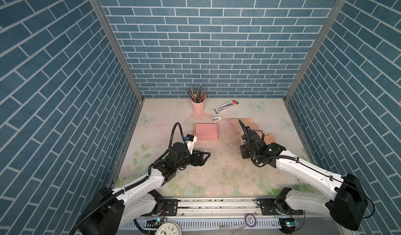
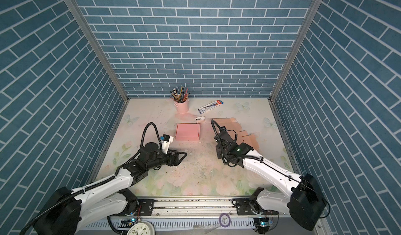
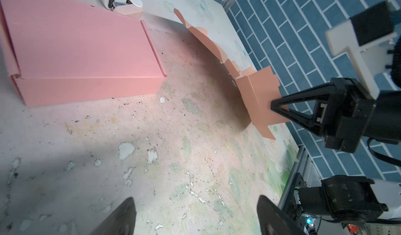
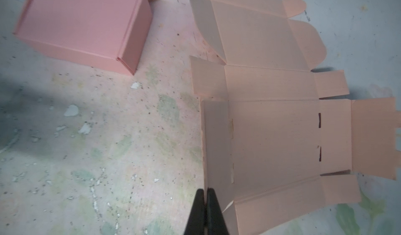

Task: Fold the paper box
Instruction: 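Grasp the peach blank's edge with the right gripper and lift it, then drag the lifted peach blank toward the robot's center with the right gripper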

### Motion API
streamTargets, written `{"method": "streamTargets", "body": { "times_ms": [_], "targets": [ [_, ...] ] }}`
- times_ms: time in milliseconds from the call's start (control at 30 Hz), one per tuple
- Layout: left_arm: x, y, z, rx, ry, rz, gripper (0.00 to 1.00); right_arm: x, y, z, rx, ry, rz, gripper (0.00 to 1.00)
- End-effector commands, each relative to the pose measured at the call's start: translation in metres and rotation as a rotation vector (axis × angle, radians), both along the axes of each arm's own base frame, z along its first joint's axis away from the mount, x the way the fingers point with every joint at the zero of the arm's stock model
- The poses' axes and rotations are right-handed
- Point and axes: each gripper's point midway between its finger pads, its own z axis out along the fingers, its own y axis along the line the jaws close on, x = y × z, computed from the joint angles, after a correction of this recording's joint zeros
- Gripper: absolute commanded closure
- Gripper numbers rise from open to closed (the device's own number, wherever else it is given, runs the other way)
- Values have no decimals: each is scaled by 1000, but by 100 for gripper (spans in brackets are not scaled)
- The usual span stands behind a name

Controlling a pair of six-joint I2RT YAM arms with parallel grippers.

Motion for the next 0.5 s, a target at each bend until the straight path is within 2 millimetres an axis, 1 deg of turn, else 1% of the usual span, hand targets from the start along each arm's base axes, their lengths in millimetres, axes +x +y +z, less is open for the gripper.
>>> {"method": "streamTargets", "body": {
  "times_ms": [0, 133, 233, 333, 467],
  "targets": [
    [6, 6, 3, -46, 7, 7, 12, -9, 19, 29, 74, -55, 79, 100],
    [18, 17, 3, -61, 21, 55, 12, -24, 39, 55, 121, -139, 179, 100],
    [25, 25, 3, -67, 26, 86, 12, -35, 52, 68, 149, -185, 245, 100],
    [31, 35, 2, -80, 36, 122, 12, -44, 61, 78, 157, -230, 302, 100],
    [37, 50, 1, -83, 46, 181, 12, -54, 71, 83, 154, -265, 369, 100]
  ]
}}
